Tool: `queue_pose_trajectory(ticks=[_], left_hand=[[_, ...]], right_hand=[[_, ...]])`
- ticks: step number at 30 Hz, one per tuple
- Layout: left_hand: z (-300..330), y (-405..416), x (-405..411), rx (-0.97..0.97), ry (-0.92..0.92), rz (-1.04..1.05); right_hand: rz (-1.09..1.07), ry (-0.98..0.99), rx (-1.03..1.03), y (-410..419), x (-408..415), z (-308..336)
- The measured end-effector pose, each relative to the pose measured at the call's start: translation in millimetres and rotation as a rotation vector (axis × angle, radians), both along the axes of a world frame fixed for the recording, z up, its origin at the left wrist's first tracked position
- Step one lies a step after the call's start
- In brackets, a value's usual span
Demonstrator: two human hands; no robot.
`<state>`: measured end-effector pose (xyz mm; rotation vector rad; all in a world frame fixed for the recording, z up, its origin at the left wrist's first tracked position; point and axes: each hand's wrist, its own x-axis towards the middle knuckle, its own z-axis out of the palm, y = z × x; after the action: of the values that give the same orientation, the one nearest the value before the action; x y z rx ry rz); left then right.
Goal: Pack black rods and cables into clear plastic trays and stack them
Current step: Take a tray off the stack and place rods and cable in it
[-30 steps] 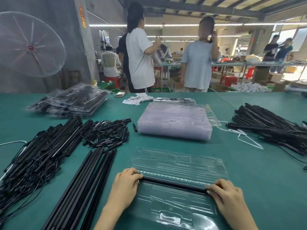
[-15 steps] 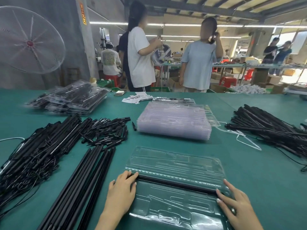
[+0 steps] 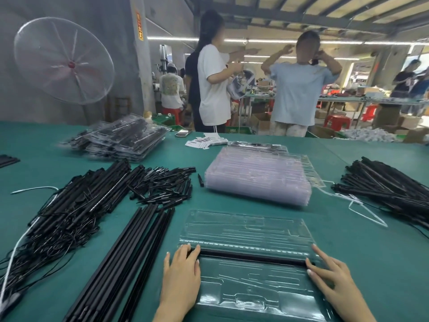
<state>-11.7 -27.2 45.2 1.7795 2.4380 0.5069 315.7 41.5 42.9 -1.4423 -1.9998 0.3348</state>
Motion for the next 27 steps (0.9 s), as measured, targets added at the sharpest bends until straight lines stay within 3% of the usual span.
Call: queue_pose_trajectory(ticks=[4,10,14,20,27], left_hand=[[8.1,6.5,-4.1,-0.038,0.030,-0.041],[35.3,49.8,-30.0,-0.043,-0.078,-0.014],[46.3,103.0,-67.6,-0.008,0.081,0.027],[26.2,150.1,-113.1,-0.265,0.203,0.017],[25.2,167.7,-103.4,-0.115,0.541,0.036]], right_hand=[[0.030,0.051,0.015,2.5,4.2,-3.6],[0.018,0.112,-0.036,2.5,4.7,-4.3],[-0.001,0.207,-0.029,0.3,2.5,-0.6],[-0.003,0.256,-0.013,4.2,3.2,-3.7],[-0.024,0.270,-0.029,7.2,6.6,-5.7]])
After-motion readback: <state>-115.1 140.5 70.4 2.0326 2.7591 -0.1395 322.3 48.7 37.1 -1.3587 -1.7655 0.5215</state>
